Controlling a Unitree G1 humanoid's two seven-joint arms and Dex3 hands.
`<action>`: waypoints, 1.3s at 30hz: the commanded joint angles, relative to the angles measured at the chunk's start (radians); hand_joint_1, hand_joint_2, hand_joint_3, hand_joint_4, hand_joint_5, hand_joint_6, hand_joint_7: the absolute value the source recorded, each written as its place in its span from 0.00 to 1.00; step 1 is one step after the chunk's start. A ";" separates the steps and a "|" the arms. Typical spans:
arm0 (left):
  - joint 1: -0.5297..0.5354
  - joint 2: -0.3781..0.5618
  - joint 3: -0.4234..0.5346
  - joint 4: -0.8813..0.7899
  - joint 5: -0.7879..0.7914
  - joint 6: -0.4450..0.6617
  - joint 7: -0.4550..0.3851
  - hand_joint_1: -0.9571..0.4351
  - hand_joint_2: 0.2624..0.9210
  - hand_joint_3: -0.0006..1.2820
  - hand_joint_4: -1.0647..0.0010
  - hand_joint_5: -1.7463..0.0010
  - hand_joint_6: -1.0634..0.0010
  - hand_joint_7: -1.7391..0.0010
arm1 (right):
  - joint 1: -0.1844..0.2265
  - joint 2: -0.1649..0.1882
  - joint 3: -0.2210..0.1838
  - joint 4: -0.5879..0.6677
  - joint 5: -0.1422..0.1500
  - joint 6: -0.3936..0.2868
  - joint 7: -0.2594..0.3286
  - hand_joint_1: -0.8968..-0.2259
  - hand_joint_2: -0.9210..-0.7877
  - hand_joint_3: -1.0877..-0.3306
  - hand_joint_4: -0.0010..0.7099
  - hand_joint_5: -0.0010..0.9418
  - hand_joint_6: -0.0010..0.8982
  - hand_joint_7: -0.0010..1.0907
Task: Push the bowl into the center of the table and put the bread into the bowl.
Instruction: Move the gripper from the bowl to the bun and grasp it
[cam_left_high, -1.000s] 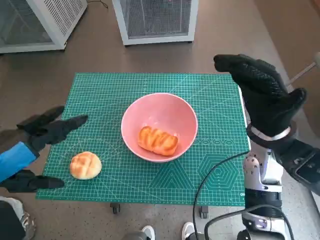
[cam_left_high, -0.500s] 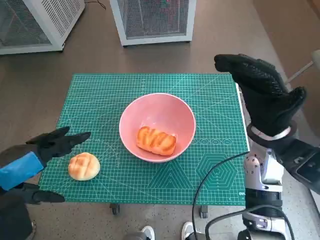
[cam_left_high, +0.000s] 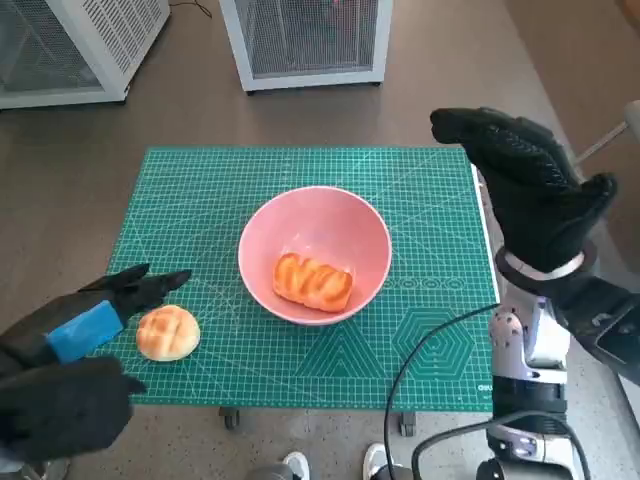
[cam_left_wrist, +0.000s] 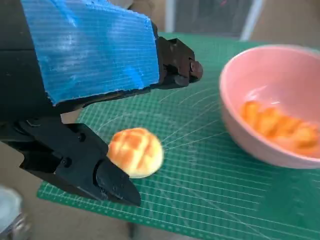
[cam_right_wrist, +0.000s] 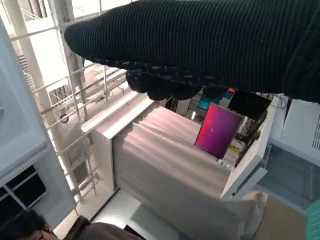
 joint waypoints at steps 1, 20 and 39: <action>-0.028 0.008 -0.083 0.040 0.071 0.007 0.044 0.73 0.66 0.01 0.96 0.99 0.84 1.00 | 0.009 -0.008 -0.002 0.005 0.001 0.011 0.013 0.39 0.00 0.50 0.34 0.00 0.33 0.03; -0.142 -0.045 -0.324 0.212 0.272 0.034 0.092 0.70 0.70 0.01 0.87 0.99 0.77 0.99 | 0.014 -0.018 -0.004 -0.004 0.004 0.017 0.017 0.39 0.00 0.50 0.34 0.00 0.33 0.03; -0.228 -0.096 -0.455 0.401 0.332 0.004 0.068 0.69 0.76 0.02 0.71 0.99 0.60 0.98 | 0.023 -0.020 -0.002 -0.016 -0.005 0.017 0.010 0.39 0.00 0.50 0.35 0.00 0.33 0.03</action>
